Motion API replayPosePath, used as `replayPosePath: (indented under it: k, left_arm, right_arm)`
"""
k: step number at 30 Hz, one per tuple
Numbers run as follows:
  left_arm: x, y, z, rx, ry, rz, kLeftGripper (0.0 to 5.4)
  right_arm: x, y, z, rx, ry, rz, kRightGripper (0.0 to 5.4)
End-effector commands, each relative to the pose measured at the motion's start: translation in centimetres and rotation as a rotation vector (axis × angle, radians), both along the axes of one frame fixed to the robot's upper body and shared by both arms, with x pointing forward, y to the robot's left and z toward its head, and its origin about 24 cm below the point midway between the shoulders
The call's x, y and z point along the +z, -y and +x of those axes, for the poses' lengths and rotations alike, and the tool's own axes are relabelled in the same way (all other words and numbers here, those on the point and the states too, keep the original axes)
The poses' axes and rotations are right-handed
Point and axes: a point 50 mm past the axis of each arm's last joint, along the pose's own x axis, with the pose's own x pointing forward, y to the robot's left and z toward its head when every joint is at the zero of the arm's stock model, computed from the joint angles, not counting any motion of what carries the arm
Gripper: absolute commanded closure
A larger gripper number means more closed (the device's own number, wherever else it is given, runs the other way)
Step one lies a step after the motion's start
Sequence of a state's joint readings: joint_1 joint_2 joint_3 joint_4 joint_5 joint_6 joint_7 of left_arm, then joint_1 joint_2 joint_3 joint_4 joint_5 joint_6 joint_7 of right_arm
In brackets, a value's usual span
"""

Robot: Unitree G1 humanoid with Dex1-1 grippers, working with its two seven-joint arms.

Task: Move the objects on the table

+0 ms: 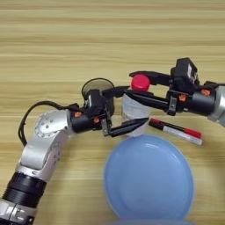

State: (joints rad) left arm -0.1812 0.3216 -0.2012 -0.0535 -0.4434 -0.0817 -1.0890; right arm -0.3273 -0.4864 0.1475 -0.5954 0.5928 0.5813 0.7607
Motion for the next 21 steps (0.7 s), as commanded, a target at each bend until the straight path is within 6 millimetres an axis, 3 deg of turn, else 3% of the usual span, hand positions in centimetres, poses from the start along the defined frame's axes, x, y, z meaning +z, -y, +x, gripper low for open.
replayPosePath:
  k: [1, 6, 13, 14, 21]
  left_arm:
    - [0.23, 0.29, 0.09, -0.015, 0.007, 0.000, 1.71]
    - [0.17, 0.19, 0.19, -0.009, 0.010, 0.002, 2.12]
    - [0.41, -0.04, 0.48, 0.019, 0.018, -0.018, 2.27]
    - [0.49, -0.09, 0.47, 0.020, 0.022, -0.021, 2.27]
    - [0.65, -0.31, 0.60, 0.033, 0.028, -0.036, 2.28]
  right_arm:
    - [1.35, -0.28, -0.04, 0.019, 0.062, 0.021, 3.54]
    - [1.46, -0.29, 0.02, 0.020, 0.066, 0.030, 3.54]
    - [1.42, -0.26, 0.11, 0.010, 0.066, 0.038, 3.54]
    - [1.40, -0.25, 0.14, 0.007, 0.065, 0.039, 3.18]
    - [1.37, -0.29, 0.25, 0.001, 0.064, 0.056, 2.33]
